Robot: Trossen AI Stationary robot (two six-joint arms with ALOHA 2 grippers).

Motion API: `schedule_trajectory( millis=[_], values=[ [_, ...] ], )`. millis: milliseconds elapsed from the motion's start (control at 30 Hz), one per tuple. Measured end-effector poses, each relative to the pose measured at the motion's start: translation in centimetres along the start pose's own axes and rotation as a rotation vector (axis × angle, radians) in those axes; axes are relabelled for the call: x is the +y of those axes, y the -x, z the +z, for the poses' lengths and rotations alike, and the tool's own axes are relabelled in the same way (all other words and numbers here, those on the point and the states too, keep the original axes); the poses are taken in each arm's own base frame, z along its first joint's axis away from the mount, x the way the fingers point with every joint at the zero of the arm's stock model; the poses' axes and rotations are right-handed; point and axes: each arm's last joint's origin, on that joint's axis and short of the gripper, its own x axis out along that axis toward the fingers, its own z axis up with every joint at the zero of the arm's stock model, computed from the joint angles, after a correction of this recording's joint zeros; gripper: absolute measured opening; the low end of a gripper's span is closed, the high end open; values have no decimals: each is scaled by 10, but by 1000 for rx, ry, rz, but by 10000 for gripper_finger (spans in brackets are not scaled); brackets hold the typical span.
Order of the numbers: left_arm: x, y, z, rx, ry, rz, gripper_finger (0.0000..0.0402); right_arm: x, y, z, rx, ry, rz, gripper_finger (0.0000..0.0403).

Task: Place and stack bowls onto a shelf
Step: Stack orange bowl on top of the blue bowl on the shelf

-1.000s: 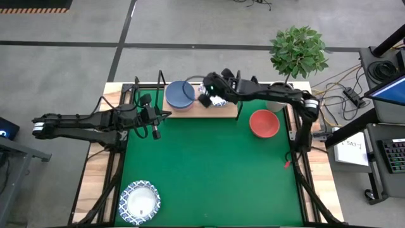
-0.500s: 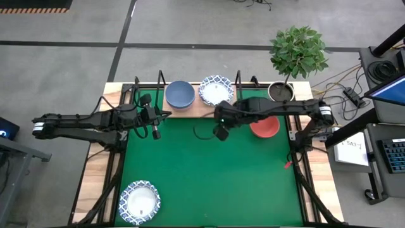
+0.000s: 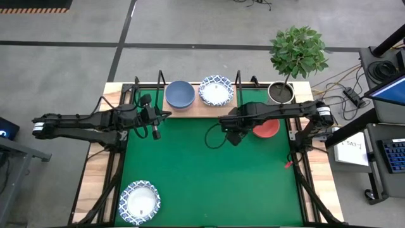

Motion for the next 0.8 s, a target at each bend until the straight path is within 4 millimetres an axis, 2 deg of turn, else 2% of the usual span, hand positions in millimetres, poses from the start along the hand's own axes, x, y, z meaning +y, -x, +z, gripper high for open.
schedule_trajectory(
  millis=[200,600,800],
  values=[
    [0,0,-1,14,-7,-3,0,-2,-23,-9,76,21,-68,171],
    [0,0,-1,14,-9,-3,0,-15,-85,-24,174,19,-179,169],
    [0,0,-1,14,-8,-3,0,-19,-110,-25,162,31,-158,168]
  ],
)
